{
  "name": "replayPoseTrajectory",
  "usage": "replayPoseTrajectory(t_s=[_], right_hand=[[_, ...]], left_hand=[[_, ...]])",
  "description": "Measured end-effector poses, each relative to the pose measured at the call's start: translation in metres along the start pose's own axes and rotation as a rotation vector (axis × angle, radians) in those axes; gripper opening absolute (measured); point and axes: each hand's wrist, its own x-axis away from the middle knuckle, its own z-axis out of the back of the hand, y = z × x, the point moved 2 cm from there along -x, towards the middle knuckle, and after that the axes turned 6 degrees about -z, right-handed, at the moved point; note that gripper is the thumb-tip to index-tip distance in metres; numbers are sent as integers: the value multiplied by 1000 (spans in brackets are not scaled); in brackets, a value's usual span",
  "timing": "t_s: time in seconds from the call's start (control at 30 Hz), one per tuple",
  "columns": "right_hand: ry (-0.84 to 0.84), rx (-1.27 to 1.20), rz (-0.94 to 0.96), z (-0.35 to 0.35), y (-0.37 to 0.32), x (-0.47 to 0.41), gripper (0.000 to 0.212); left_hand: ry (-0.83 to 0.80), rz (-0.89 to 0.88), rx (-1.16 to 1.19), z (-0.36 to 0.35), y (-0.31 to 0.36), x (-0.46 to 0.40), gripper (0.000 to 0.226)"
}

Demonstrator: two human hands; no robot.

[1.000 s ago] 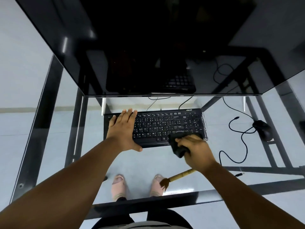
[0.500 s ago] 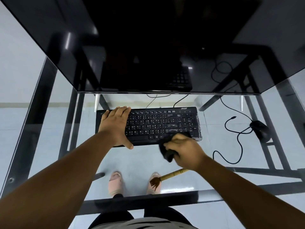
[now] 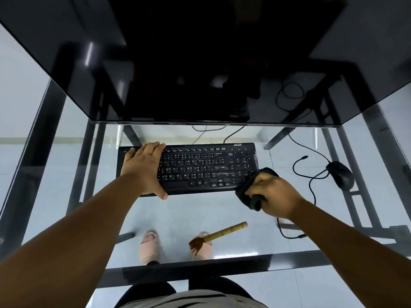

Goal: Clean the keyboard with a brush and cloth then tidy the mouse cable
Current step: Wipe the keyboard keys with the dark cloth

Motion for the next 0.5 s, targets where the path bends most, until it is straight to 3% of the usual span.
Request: replayPoseTrajectory(t_s=[0.3, 0.5], right_hand=[[37, -88, 74, -26, -31, -16, 30], [158, -144, -219, 3, 22, 15, 30]], left_hand=[[-1, 17, 5, 2, 3, 0, 146], [-9, 20, 2, 3, 4, 0, 145]])
